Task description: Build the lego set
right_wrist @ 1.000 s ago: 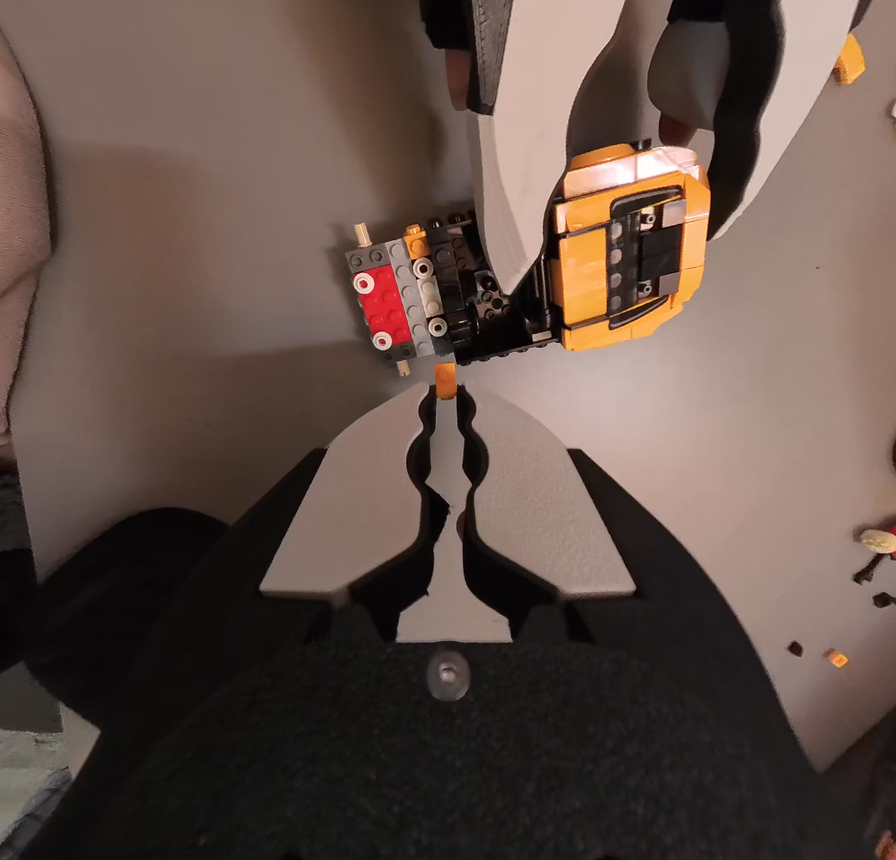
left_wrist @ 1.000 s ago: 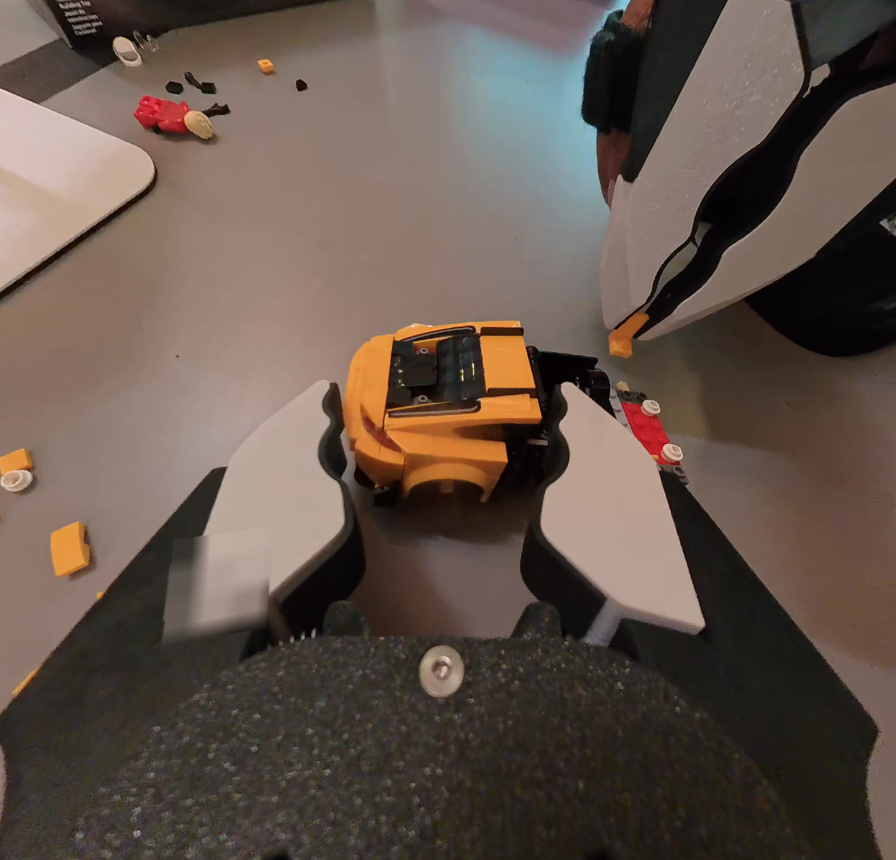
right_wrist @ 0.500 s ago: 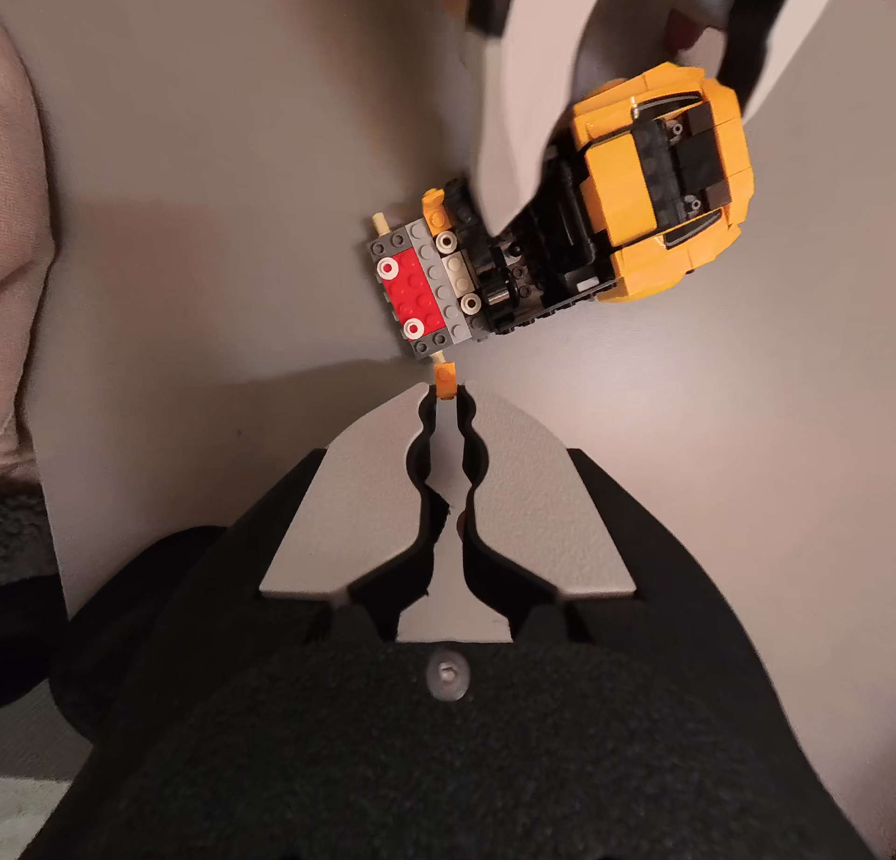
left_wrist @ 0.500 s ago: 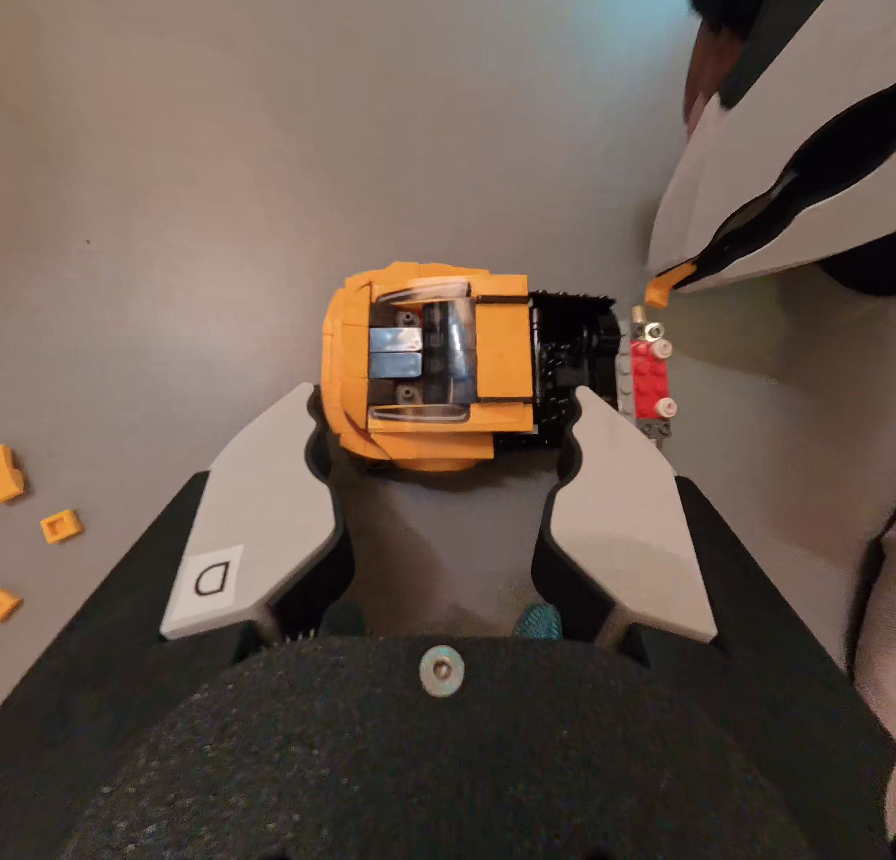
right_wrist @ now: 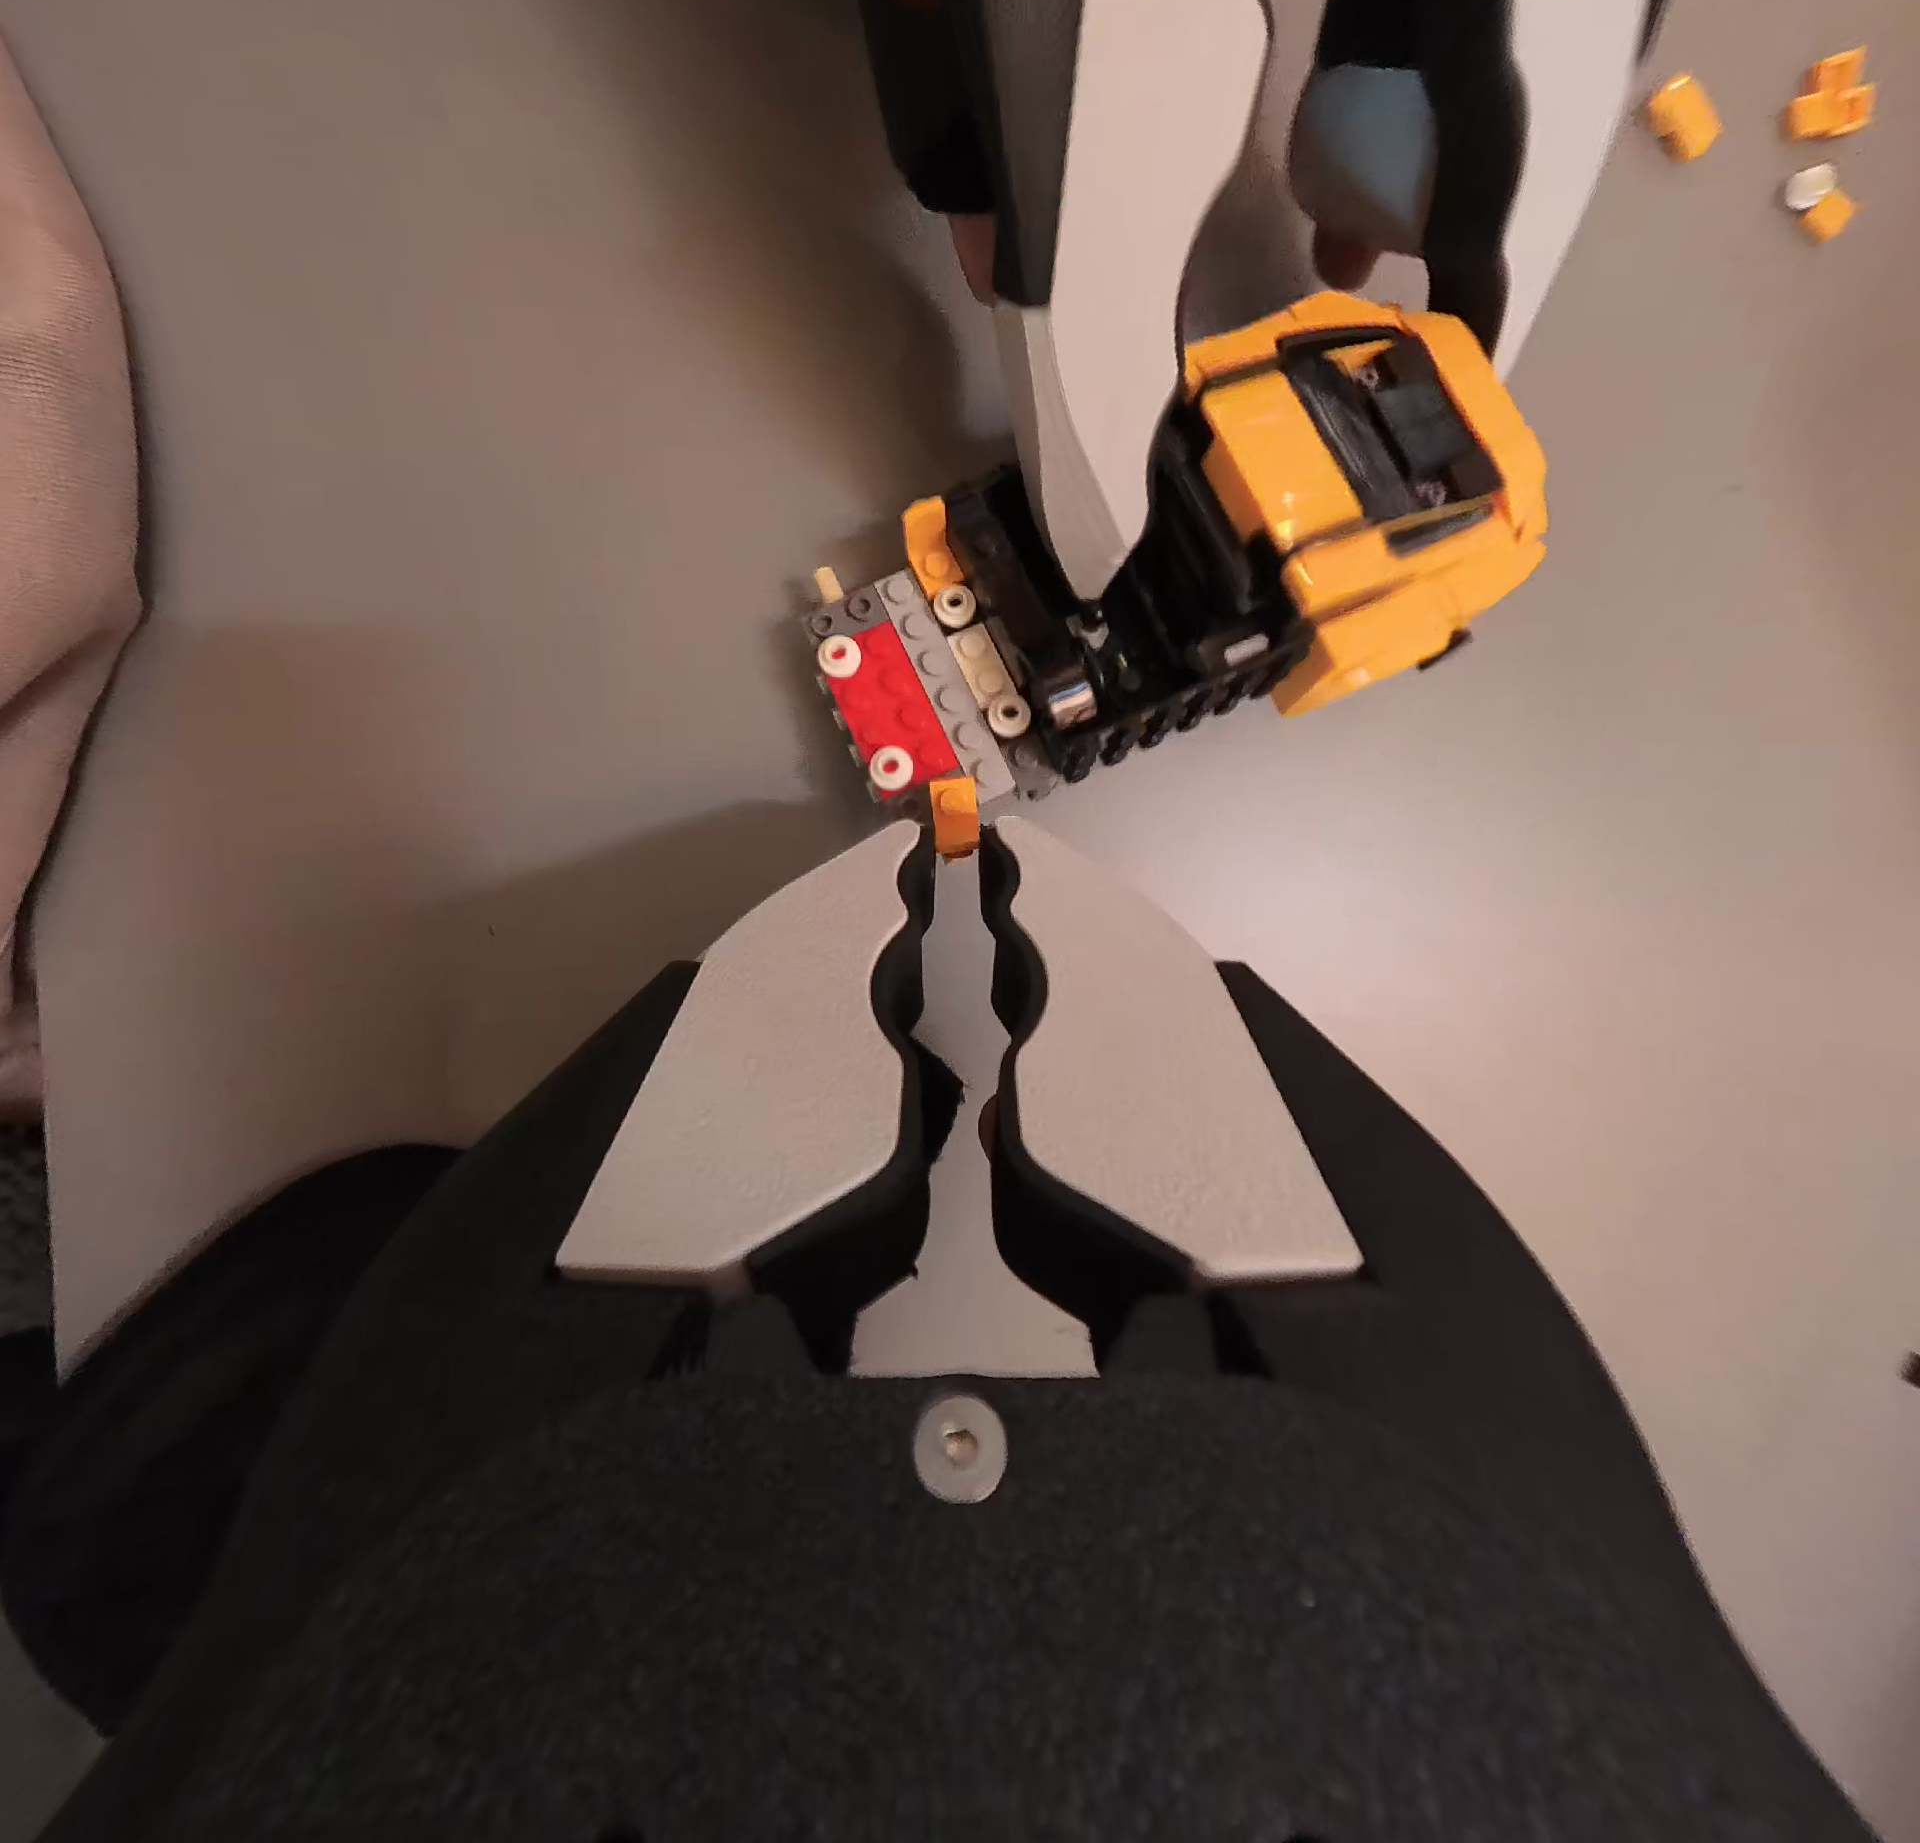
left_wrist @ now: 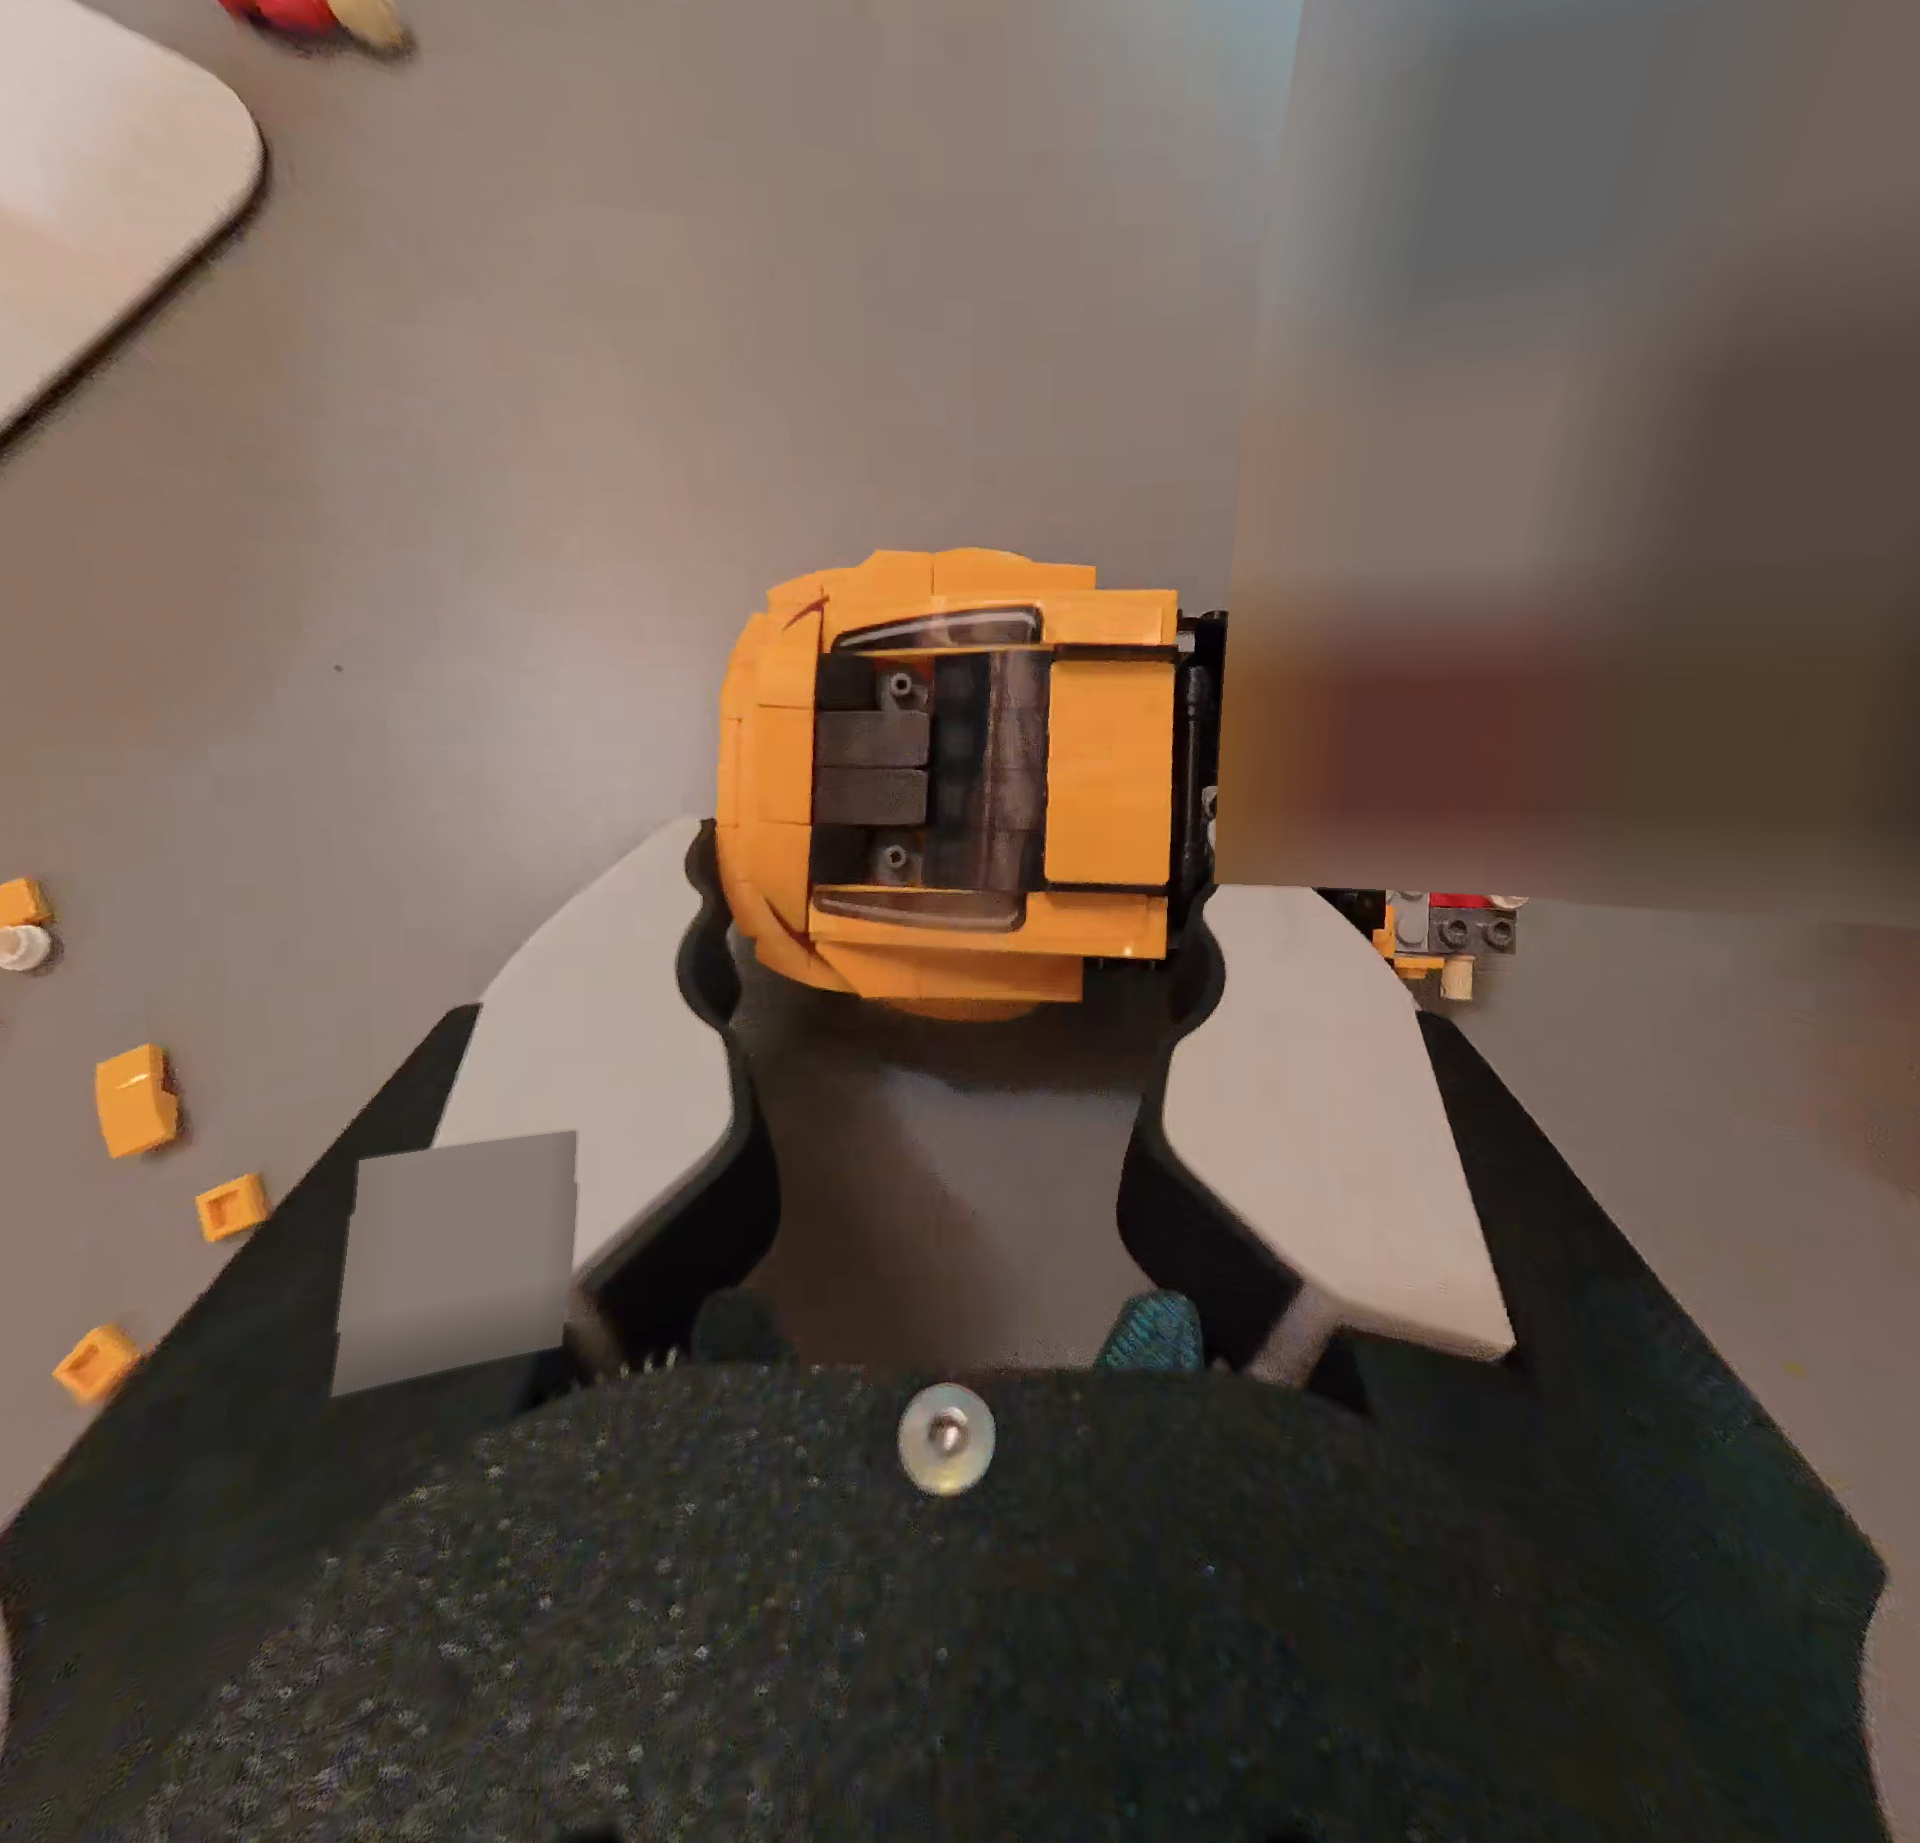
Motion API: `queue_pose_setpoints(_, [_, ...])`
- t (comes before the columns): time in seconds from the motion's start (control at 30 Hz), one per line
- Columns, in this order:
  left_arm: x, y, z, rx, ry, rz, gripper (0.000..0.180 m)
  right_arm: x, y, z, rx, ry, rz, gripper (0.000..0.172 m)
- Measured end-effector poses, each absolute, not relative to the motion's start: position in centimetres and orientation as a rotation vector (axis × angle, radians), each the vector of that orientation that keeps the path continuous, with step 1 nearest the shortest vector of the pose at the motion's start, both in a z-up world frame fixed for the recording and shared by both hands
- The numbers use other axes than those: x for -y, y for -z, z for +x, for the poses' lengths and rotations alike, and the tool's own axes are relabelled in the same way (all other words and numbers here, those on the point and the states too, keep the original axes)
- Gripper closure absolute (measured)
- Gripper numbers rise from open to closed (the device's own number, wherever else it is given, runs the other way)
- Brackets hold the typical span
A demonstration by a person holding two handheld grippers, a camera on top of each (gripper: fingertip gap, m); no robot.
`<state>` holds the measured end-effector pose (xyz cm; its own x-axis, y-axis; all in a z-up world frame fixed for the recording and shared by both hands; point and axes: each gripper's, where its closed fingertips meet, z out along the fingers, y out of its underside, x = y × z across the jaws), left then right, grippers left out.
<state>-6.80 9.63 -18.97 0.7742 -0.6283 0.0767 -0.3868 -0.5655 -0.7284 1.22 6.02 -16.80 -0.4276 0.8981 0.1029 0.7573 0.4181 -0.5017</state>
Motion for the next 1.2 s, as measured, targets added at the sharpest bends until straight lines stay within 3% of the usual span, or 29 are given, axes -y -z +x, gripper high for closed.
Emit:
queue_pose_setpoints(0.23, [-10.0,17.4,-5.8,-0.718,0.464,-2.109,0.098,-6.9,13.6,1.0,2.339,-0.464,-1.382,0.164])
queue_pose_setpoints(1.2, [-9.4,15.2,-6.0,-0.627,0.623,-2.044,0.098,-6.4,12.1,0.1,2.502,-0.156,-1.414,0.164])
